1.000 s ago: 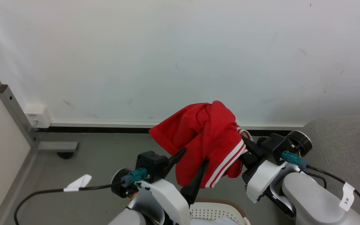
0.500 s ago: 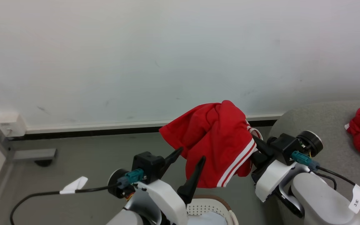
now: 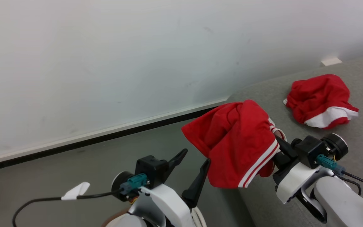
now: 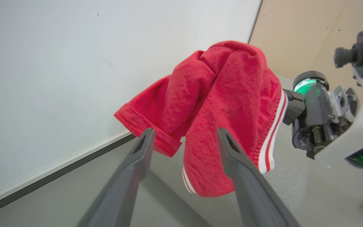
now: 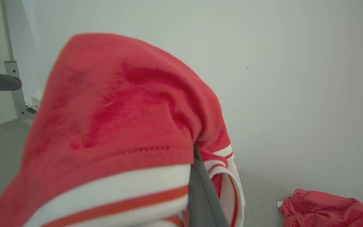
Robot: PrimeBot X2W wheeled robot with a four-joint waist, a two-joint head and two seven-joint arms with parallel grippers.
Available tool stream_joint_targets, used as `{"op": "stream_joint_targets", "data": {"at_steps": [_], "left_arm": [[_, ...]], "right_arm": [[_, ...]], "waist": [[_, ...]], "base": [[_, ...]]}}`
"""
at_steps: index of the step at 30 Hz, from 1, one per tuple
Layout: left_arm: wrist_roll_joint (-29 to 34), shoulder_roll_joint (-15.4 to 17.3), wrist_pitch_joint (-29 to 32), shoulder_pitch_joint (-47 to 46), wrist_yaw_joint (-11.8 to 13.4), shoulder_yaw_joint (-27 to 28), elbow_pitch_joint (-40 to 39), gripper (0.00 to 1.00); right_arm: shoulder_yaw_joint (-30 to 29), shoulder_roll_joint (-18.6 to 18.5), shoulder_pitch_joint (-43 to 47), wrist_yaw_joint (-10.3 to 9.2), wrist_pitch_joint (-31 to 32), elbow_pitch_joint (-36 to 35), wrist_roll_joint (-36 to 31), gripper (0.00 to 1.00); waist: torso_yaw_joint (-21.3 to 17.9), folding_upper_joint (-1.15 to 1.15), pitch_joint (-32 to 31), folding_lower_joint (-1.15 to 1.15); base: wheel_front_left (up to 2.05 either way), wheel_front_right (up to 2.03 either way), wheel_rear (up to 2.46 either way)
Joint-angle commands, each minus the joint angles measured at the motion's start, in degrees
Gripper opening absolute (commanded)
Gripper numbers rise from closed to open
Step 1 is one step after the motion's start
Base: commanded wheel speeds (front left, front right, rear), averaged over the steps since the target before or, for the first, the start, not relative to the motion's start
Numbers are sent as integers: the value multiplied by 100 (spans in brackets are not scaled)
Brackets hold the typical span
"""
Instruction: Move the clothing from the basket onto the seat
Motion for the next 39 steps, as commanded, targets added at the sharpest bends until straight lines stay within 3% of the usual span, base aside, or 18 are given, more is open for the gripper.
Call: {"op": "stream_joint_targets", "data": {"at_steps": [1, 9, 21, 30, 37, 38, 39], "left_arm": [[77, -12, -39, -17, 2, -23, -10, 100], [228, -66, 68, -189, -61, -234, -98, 100], [726, 314, 609, -1350, -476, -411, -683, 100], [893, 417, 743, -2030, -660, -312, -959, 100], [835, 620, 628, -1873, -622, -215, -1014, 100], [828, 643, 603, -1857, -608, -191, -1012, 100], [820, 669, 572, -1834, -587, -159, -997, 100]], "right_arm": [[-66, -75, 118, -15, -32, -69, -44, 0], [-827, -361, 319, -15, 71, -447, -60, 0], [-3532, -342, -712, -15, 146, -580, -667, 0], [-5613, -579, -1953, -15, 757, 418, -1820, 0], [-6779, -162, -2097, -15, 586, 1468, -2911, 0], [-6928, -86, -2089, -15, 486, 1577, -3054, 4], [-7058, 21, -2072, -15, 396, 1667, -3185, 33]], "waist": [[-380, 0, 102, 0], [-721, 0, 581, 0], [-343, 0, 2833, 0], [147, 0, 4098, 0], [289, 0, 4327, 0], [288, 0, 4327, 0], [274, 0, 4307, 0]], "base": [[0, 0, 0], [0, 0, 0], [0, 0, 0], [0, 0, 0], [0, 0, 0], [0, 0, 0], [0, 0, 0]]}}
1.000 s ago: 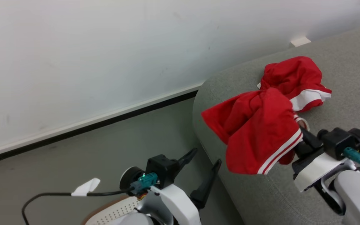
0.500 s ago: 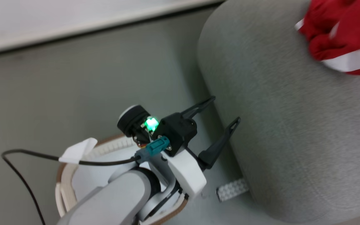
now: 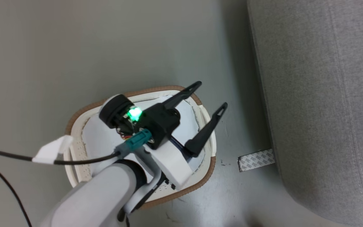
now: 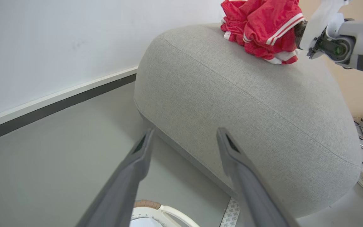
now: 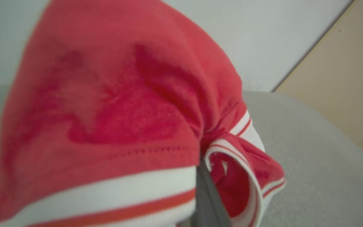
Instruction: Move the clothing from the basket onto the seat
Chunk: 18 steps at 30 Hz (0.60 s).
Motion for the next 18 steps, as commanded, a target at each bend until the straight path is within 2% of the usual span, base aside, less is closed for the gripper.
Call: {"op": "stream_joint_targets", "data": {"at_steps": [1, 4, 10, 18], "left_arm": [[-13, 40, -39, 55, 24, 42, -17, 100], [-47, 80, -165, 120, 95, 134, 22, 100], [-192, 173, -555, 495, 272, 338, 220, 100], [-397, 88, -1360, 1373, 773, 668, 731, 100]], "right_arm": [[-65, 27, 1, -15, -64, 31, -79, 100], [-283, 248, 122, -15, -248, 80, -371, 100], [-62, 620, 738, -15, -409, -375, -592, 100], [942, 1058, 2284, -15, -421, -2008, -250, 100]], "waist": [[3, 0, -15, -2], [-60, 0, -176, -2], [-175, 0, -904, -2], [-24, 0, -2168, -2]], "base": [[0, 0, 0], [0, 0, 0], [0, 0, 0], [0, 0, 0]]}}
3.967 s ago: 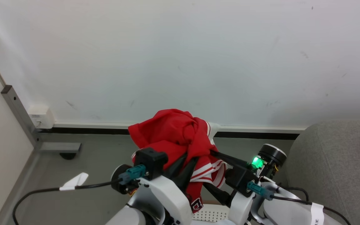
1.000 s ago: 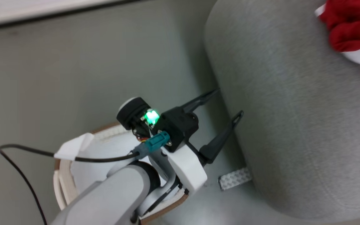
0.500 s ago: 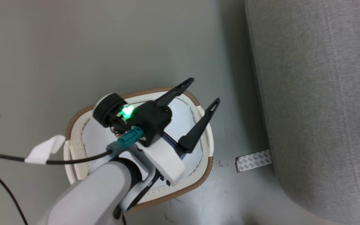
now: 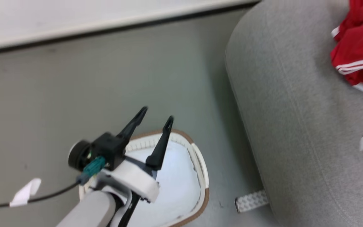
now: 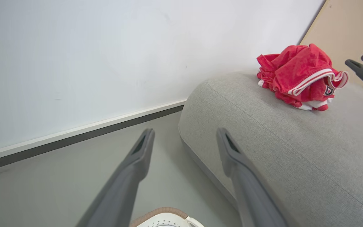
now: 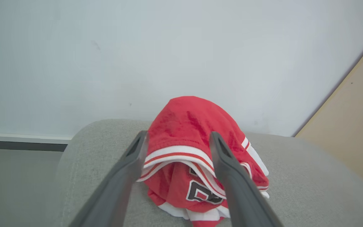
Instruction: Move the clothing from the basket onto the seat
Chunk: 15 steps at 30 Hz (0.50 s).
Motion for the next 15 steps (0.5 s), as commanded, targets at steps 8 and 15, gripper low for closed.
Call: {"op": "stream_joint_targets", "data": {"at_steps": [8, 15], "left_arm": [[-318, -244, -920, 966, 266, 272, 830, 100], [-294, -419, -1118, 1641, 300, 621, 1362, 100]], "right_arm": [[741, 219, 1596, -15, -27, -1094, 402, 100], [1314, 392, 2567, -15, -27, -1240, 670, 100]], "waist": [[703, 0, -1592, 1], [1100, 0, -2236, 1]], "base": [[0, 0, 0], [0, 0, 0]]}}
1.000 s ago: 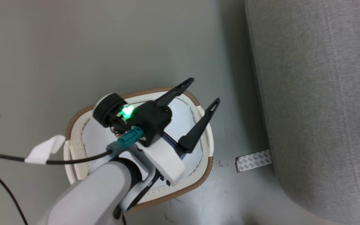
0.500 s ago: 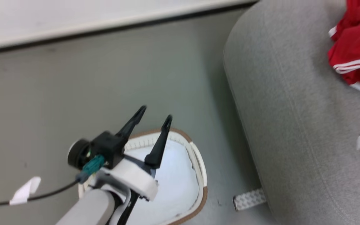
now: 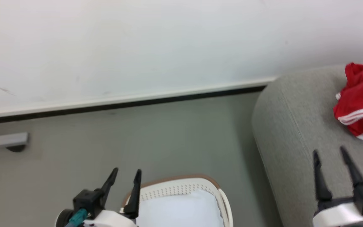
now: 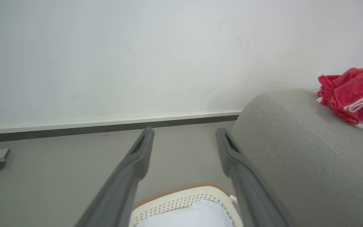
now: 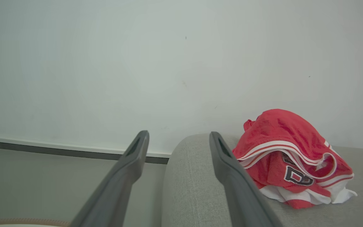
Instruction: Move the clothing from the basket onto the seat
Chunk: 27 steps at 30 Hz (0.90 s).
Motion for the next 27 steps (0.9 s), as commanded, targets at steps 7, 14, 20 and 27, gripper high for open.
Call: {"op": "stream_joint_targets", "data": {"at_steps": [7, 14, 20, 27], "left_arm": [[515, -292, -15, 733, -231, 753, -108, 100], [960, -622, -15, 1132, -721, 1311, 28, 100], [1299, -884, -17, 1312, -968, 1744, 63, 100], [1558, -1070, -16, 1362, -1111, 1982, 150, 100]], "right_arm": [[230, 57, 604, -15, -12, 167, 224, 100], [221, 62, 961, -15, -13, 351, 427, 100], [420, 63, 1011, -15, -13, 515, 470, 100], [575, 60, 893, -15, -13, 657, 498, 100]], "waist": [[533, 0, -640, 3], [632, 0, -856, 3], [626, 0, -948, 3], [674, 0, -981, 3]], "base": [[0, 0, 0], [0, 0, 0], [0, 0, 0], [0, 0, 0]]}}
